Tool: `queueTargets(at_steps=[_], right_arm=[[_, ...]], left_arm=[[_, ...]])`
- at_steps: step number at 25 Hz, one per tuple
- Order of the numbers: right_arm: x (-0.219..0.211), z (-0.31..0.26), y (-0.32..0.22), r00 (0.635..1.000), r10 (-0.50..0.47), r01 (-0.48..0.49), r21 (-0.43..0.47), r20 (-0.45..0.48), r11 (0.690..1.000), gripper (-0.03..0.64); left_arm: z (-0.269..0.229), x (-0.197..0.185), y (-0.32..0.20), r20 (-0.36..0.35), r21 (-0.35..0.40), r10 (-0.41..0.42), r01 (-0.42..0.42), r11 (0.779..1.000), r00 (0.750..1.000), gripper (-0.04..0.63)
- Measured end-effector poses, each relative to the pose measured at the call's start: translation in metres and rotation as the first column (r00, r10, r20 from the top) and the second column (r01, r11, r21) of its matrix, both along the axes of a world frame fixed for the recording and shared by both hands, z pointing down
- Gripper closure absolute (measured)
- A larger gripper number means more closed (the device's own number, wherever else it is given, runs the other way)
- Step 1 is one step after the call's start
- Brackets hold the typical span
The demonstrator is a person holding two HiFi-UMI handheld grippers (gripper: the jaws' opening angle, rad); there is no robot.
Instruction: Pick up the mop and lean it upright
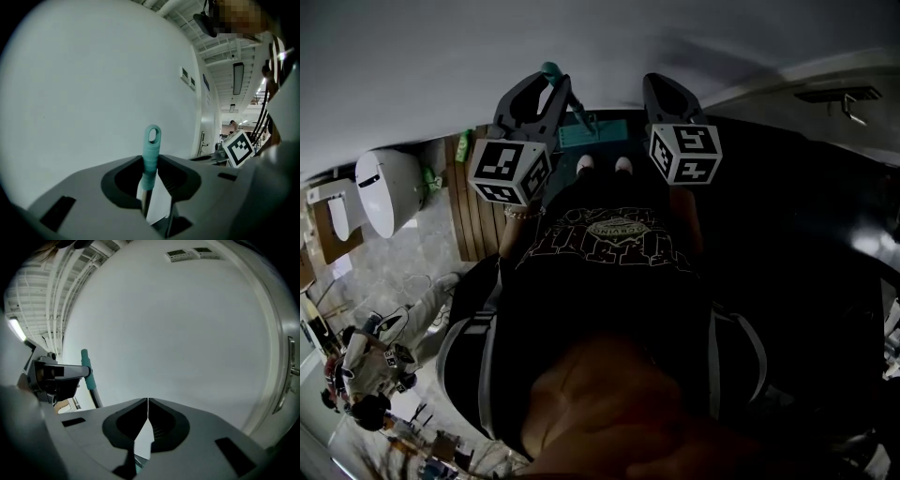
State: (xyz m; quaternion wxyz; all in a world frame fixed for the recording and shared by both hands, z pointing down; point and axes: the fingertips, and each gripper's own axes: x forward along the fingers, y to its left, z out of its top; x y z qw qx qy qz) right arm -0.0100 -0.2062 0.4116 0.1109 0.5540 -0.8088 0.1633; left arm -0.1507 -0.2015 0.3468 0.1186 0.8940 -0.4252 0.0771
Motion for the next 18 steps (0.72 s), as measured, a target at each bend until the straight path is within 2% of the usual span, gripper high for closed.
queueTargets(at_steps=[9, 18], right_arm=[[0.007, -0.004, 0.012, 0.99, 0.138, -0.138, 0.014, -0.012, 0.99, 0.597], [0.021, 0.004, 0.038, 0.952, 0.305, -0.305, 0.022, -0.007, 0.952, 0.597]], left_arm=[[-0.003, 0.003, -0.001, -0.012, 0.006, 0.116, -0.116, 0.993, 0.993, 0.451], [0.004, 0.017, 0.005, -0.005, 0.008, 0.271, -0.271, 0.962, 0.962, 0.453]])
